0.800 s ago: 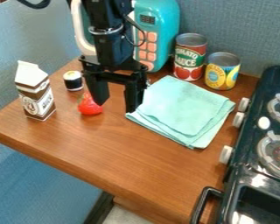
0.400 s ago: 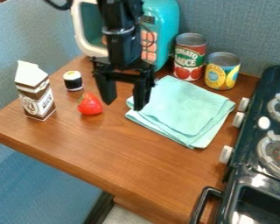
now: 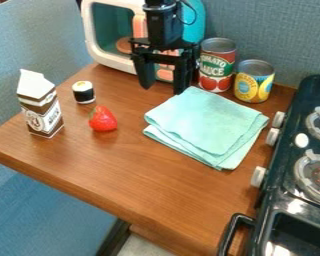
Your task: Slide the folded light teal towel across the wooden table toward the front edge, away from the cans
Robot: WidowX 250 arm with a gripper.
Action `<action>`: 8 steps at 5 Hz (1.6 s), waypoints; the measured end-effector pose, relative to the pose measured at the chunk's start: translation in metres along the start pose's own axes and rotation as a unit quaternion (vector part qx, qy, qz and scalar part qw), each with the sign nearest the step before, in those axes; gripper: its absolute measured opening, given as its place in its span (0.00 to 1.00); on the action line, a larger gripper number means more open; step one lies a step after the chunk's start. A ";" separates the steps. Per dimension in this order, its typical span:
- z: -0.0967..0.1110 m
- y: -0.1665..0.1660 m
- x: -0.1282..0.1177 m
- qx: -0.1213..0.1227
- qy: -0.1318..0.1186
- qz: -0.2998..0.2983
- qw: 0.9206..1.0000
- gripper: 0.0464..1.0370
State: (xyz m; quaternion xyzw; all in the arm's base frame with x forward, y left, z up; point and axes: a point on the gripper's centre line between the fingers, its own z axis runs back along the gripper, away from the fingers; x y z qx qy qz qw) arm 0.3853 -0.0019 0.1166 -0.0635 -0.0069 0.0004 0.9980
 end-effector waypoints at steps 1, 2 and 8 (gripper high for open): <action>-0.017 0.008 0.019 0.016 -0.007 -0.003 1.000 0.96; -0.040 0.011 0.028 0.015 -0.010 -0.007 1.000 0.96; -0.098 -0.002 0.045 0.095 -0.003 -0.004 0.996 0.96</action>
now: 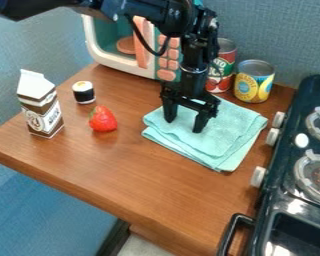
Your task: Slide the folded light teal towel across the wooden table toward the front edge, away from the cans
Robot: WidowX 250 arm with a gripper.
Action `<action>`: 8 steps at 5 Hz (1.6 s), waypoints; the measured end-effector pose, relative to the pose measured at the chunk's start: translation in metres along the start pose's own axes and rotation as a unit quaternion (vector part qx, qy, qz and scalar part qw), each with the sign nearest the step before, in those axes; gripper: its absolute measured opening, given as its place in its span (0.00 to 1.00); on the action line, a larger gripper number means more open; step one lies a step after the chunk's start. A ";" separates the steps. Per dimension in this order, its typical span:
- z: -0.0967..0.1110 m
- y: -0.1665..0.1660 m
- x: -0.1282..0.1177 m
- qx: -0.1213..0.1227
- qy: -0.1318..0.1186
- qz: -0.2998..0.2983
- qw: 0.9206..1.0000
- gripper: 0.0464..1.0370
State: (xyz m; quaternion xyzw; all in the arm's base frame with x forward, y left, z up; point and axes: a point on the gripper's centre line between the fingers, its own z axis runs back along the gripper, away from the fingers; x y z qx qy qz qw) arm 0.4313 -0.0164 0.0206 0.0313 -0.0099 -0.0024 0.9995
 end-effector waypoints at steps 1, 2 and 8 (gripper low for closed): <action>-0.002 -0.002 -0.015 -0.009 0.009 0.004 1.000 0.96; -0.001 0.000 -0.041 -0.005 0.047 0.016 0.999 0.96; 0.041 0.035 -0.100 0.010 0.039 0.028 0.999 0.96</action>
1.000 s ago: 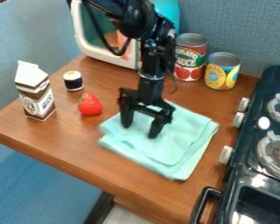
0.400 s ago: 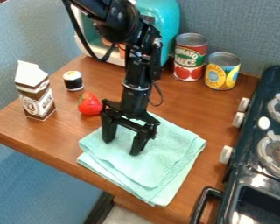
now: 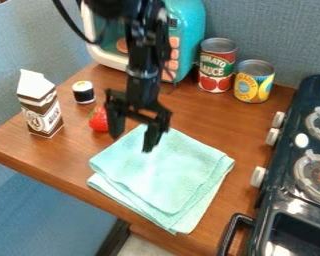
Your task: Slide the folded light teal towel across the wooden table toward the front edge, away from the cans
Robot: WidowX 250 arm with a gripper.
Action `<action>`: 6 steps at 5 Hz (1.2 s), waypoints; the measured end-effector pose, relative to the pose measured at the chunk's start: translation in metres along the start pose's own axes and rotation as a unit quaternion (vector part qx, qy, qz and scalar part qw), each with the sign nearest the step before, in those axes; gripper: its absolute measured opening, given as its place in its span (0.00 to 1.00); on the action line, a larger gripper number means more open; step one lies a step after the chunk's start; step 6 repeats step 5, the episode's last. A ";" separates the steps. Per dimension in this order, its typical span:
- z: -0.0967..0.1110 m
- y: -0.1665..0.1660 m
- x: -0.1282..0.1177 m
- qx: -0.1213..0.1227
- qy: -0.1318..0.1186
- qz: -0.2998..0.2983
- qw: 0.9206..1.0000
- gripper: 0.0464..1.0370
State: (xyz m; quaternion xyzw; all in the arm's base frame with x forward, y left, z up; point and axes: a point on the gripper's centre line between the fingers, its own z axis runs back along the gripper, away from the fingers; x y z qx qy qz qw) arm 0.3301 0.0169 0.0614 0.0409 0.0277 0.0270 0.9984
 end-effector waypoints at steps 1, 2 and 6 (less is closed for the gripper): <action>0.031 0.006 -0.002 0.008 -0.037 -0.001 0.999 0.96; 0.043 0.012 -0.012 0.011 -0.020 -0.015 1.000 0.96; 0.061 0.082 0.001 0.006 -0.016 0.027 0.999 0.96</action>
